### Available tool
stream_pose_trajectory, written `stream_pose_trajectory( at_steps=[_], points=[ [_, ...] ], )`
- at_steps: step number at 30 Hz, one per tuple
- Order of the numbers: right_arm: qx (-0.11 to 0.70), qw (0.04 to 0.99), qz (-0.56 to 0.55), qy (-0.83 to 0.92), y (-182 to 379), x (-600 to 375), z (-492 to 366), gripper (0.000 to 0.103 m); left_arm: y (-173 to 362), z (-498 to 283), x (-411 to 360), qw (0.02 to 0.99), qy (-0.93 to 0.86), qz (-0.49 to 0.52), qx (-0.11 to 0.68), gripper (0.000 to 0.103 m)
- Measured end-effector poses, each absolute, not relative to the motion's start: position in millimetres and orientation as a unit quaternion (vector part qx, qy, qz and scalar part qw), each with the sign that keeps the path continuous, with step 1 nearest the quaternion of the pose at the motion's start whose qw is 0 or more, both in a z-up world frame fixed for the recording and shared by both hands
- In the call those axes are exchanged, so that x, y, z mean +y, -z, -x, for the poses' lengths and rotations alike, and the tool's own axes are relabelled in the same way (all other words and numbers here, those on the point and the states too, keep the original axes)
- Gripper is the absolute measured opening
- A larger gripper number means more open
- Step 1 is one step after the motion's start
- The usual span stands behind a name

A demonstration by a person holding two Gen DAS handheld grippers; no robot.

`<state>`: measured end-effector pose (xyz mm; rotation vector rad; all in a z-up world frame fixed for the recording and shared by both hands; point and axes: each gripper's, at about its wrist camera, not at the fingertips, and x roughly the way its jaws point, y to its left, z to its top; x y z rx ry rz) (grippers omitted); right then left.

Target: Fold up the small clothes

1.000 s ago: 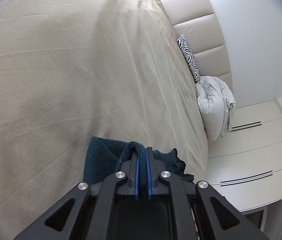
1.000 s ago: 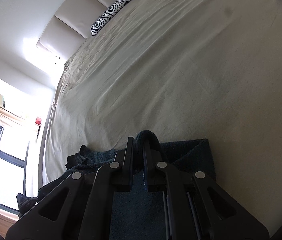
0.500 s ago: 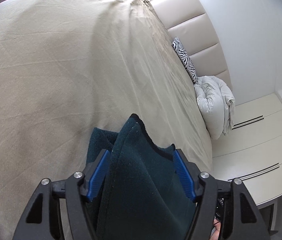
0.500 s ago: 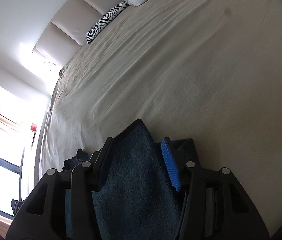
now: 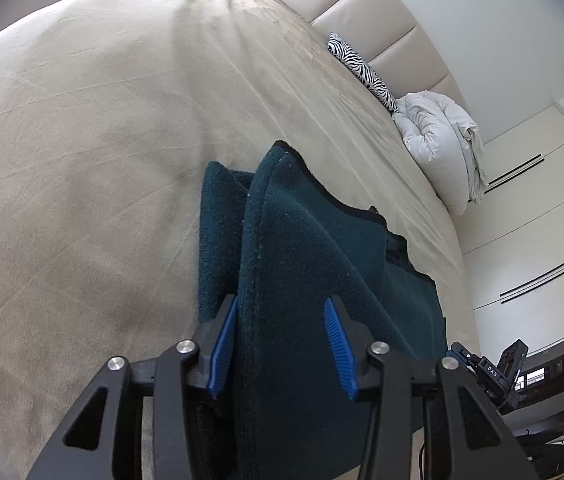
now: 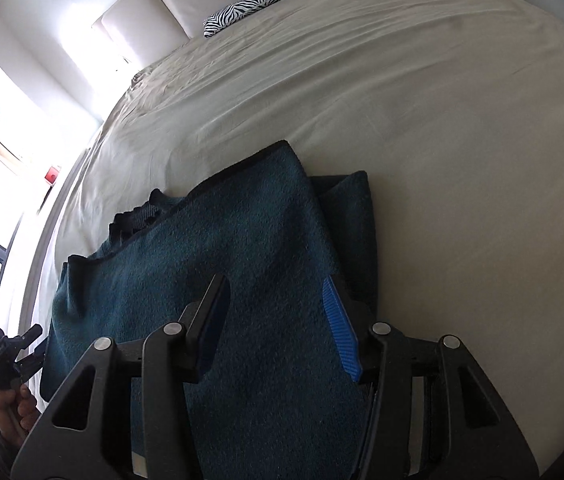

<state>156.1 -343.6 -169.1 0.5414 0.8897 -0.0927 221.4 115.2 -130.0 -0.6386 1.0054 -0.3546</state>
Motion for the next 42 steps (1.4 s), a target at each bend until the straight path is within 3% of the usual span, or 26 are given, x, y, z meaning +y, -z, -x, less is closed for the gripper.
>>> stream_pose_trajectory(
  at_steps=[2, 9, 11, 15, 25, 27, 29, 31, 40, 42],
  points=[
    [0.427, 0.868, -0.251, 0.046, 171, -345, -150, 0.047, 129, -219, 114, 0.817, 0.164, 0.285, 0.474, 0.026],
    [0.424, 0.876, -0.225, 0.053, 170, -342, -145, 0.046, 122, -218, 100, 0.836, 0.155, 0.23, 0.474, 0.022],
    [0.428, 0.877, -0.212, 0.054, 172, -338, -146, 0.045, 121, -216, 99, 0.843, 0.146, 0.217, 0.471, 0.007],
    [0.426, 0.877, -0.214, 0.063, 175, -342, -144, 0.033, 118, -205, 106, 0.853, 0.136, 0.221, 0.454, 0.007],
    [0.411, 0.878, -0.239, 0.061, 168, -349, -133, 0.035, 135, -192, 130, 0.838, 0.137, 0.286, 0.444, 0.009],
    [0.399, 0.883, -0.241, 0.065, 161, -350, -129, 0.035, 132, -193, 129, 0.841, 0.133, 0.282, 0.442, 0.013],
    [0.394, 0.884, -0.242, 0.067, 157, -353, -128, 0.035, 131, -191, 130, 0.841, 0.131, 0.285, 0.441, 0.029],
    [0.401, 0.88, -0.244, 0.067, 159, -356, -130, 0.035, 131, -188, 130, 0.842, 0.125, 0.285, 0.44, 0.039],
    [0.433, 0.862, -0.254, 0.068, 182, -365, -122, 0.035, 129, -180, 117, 0.854, 0.126, 0.249, 0.439, 0.039],
    [0.431, 0.865, -0.248, 0.068, 183, -365, -118, 0.028, 128, -180, 118, 0.855, 0.125, 0.249, 0.438, 0.039]
  ],
)
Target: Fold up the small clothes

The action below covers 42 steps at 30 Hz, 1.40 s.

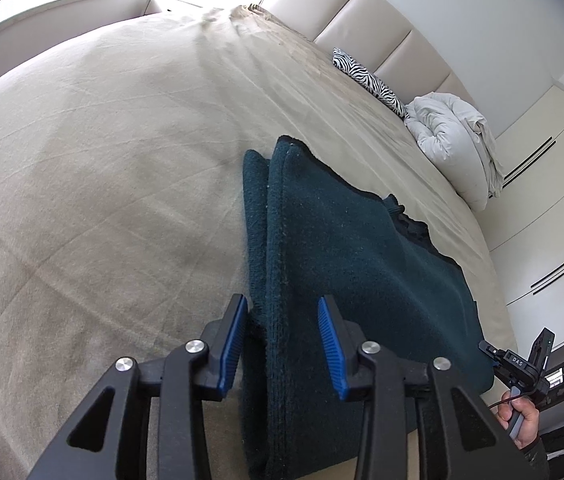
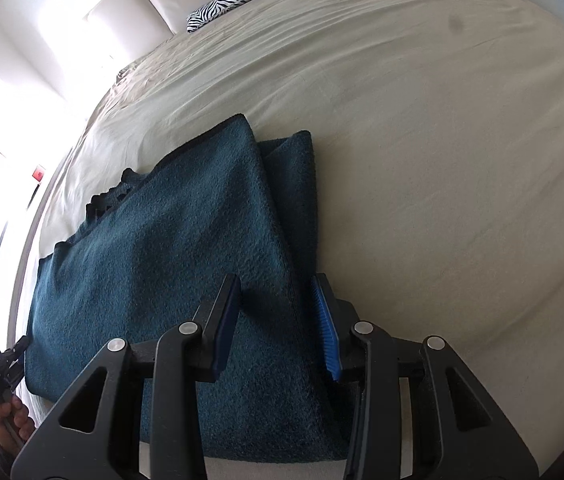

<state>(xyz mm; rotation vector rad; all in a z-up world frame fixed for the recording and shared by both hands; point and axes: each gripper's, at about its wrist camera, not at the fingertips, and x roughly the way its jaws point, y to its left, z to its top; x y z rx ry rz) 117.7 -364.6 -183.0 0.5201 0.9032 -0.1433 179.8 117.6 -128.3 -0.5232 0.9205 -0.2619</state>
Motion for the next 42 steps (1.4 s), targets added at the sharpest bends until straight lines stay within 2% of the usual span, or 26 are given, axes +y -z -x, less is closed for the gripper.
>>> stream_pose_trajectory(
  at_steps=[1, 6, 7, 8, 16, 23, 31, 42],
  points=[
    [0.429, 0.866, -0.248, 0.073, 182, -365, -115, 0.023, 128, -180, 118, 0.855, 0.124, 0.249, 0.437, 0.039],
    [0.415, 0.874, -0.24, 0.084, 173, -366, -104, 0.014, 126, -179, 114, 0.861, 0.12, 0.234, 0.435, 0.037],
    [0.415, 0.876, -0.229, 0.085, 171, -363, -102, 0.007, 126, -180, 113, 0.861, 0.119, 0.233, 0.435, 0.035],
    [0.416, 0.879, -0.217, 0.086, 170, -360, -102, 0.006, 127, -180, 113, 0.861, 0.118, 0.233, 0.436, 0.032],
    [0.393, 0.886, -0.217, 0.112, 165, -364, -81, 0.004, 128, -183, 110, 0.862, 0.115, 0.217, 0.443, 0.023],
    [0.375, 0.882, -0.249, 0.139, 176, -372, -60, 0.004, 132, -187, 107, 0.863, 0.112, 0.207, 0.447, 0.023],
    [0.389, 0.876, -0.248, 0.138, 199, -374, -67, 0.005, 134, -182, 102, 0.866, 0.111, 0.199, 0.446, 0.023],
    [0.392, 0.875, -0.248, 0.14, 194, -372, -62, 0.005, 135, -179, 105, 0.864, 0.111, 0.205, 0.446, 0.025]
  ],
)
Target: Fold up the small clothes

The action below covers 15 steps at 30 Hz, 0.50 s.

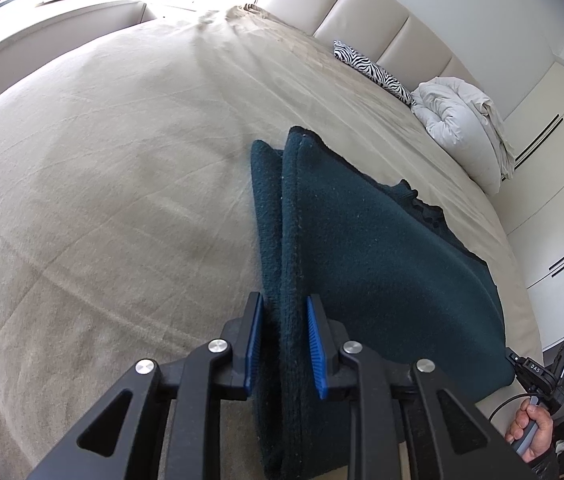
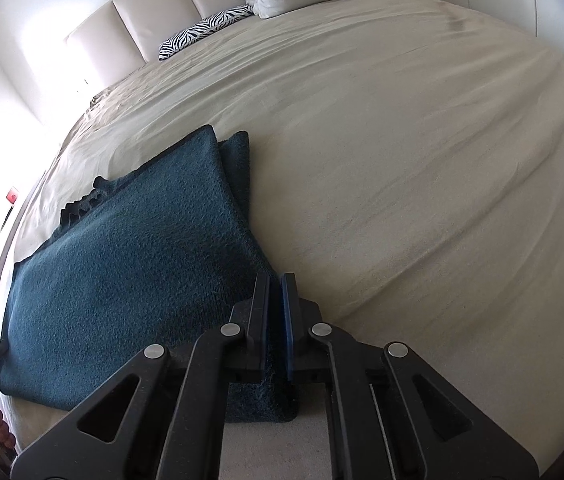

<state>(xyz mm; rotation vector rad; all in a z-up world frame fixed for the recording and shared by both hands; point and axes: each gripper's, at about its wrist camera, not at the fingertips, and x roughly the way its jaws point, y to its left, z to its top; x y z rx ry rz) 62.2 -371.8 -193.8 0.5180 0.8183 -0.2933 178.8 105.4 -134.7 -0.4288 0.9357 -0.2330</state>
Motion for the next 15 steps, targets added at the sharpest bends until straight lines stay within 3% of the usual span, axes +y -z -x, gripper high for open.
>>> stream_pose_trajectory(
  at_steps=[15],
  points=[
    [0.365, 0.865, -0.312, 0.145, 158, -380, -32, 0.007, 96, -157, 103, 0.894, 0.09, 0.177, 0.402, 0.026]
  ],
)
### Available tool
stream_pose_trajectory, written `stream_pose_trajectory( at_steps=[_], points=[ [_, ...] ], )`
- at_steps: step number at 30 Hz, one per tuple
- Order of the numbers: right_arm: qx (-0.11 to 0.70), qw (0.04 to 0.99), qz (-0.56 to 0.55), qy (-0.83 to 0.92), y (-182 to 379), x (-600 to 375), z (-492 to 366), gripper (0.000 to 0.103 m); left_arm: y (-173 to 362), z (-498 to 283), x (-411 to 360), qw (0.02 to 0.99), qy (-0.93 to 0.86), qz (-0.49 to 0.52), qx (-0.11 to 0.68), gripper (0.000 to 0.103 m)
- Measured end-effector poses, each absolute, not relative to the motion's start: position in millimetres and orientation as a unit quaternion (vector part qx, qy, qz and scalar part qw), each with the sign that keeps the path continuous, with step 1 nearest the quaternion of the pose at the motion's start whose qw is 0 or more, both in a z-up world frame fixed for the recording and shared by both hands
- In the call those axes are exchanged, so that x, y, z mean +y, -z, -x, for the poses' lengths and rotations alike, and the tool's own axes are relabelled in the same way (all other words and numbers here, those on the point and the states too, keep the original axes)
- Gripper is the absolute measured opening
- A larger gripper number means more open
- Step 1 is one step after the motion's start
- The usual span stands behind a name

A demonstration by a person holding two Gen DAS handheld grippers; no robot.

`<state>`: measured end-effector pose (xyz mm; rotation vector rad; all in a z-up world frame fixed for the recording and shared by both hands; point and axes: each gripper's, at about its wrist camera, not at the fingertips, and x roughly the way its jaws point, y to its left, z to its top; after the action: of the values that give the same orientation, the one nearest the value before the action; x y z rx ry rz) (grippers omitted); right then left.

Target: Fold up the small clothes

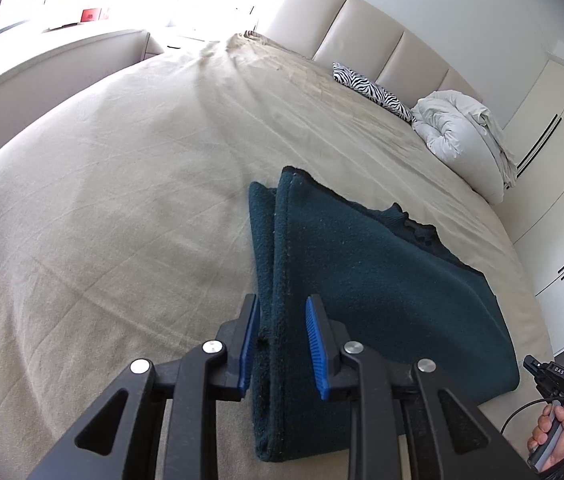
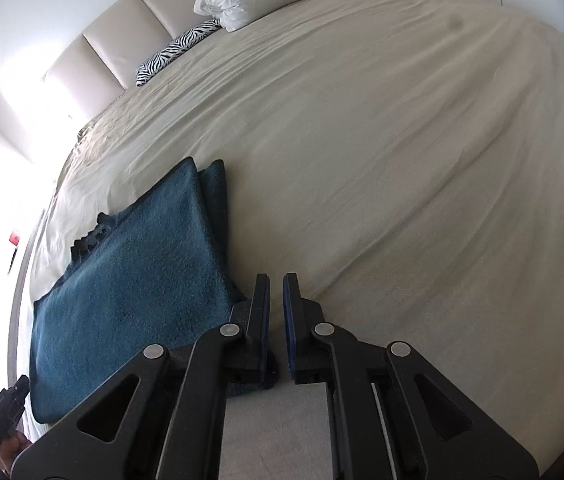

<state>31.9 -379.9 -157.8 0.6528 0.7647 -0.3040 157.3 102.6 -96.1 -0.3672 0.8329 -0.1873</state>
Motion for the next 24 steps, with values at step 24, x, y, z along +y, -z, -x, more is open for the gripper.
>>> stream_pose_trajectory(
  at_steps=[24],
  points=[
    [0.369, 0.836, -0.402, 0.05, 201, -349, -34, 0.005, 129, -166, 71, 0.888, 0.139, 0.149, 0.412, 0.037]
  ],
)
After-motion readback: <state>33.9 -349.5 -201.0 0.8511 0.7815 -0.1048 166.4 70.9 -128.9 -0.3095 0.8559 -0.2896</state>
